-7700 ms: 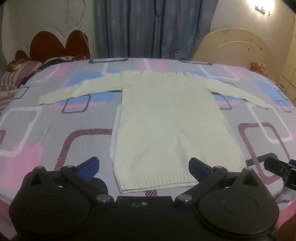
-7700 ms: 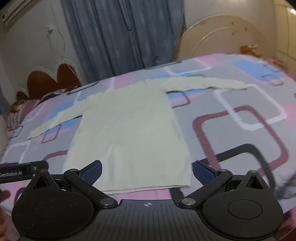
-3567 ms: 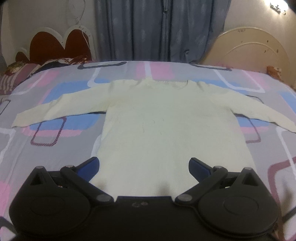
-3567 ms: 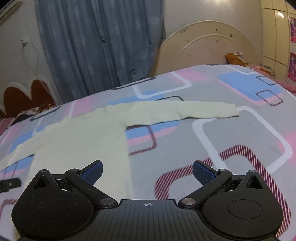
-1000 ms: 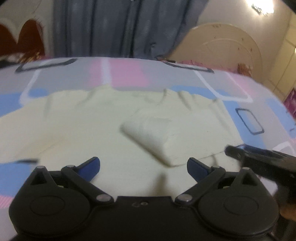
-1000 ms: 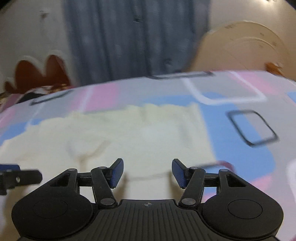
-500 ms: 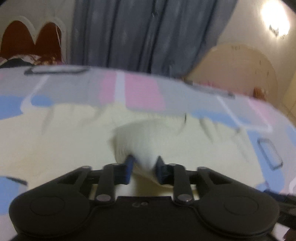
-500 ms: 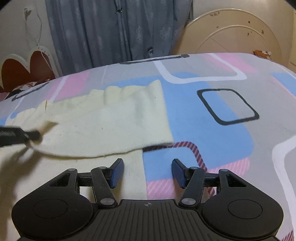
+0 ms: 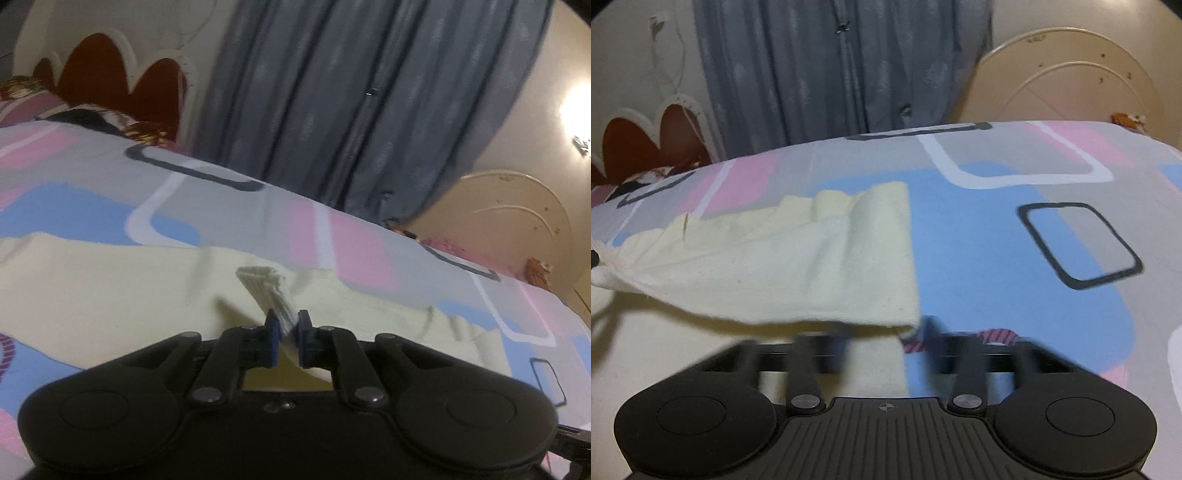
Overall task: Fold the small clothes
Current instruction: 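Fold the sleeve across the sweater body with the right gripper and release, then grasp the other sleeve cuff with the left gripper and lift it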
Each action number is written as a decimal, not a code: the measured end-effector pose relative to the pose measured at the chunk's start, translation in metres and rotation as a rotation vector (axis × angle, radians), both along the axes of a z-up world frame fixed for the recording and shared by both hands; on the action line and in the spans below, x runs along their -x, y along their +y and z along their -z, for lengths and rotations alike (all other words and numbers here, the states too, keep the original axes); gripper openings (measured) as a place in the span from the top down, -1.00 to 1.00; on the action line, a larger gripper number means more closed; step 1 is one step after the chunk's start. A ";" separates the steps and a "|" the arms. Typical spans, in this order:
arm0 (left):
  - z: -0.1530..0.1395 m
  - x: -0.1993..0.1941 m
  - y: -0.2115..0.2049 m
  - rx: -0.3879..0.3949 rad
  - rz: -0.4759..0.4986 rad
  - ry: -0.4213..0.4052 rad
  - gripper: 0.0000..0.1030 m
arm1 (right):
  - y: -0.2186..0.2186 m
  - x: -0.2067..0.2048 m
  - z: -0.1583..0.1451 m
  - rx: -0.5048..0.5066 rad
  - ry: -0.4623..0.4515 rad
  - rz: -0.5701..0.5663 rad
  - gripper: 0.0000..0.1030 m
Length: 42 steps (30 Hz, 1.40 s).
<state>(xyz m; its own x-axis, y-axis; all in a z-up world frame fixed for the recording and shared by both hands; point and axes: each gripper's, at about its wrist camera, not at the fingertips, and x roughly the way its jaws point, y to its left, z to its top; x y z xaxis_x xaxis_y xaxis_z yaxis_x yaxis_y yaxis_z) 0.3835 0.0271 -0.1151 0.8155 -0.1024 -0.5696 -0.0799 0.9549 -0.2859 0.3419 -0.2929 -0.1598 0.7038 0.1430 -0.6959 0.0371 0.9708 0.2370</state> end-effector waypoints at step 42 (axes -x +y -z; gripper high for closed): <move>0.037 -0.008 -0.005 -0.193 0.070 0.109 -0.31 | -0.027 -0.098 0.017 -0.102 -0.005 0.098 0.84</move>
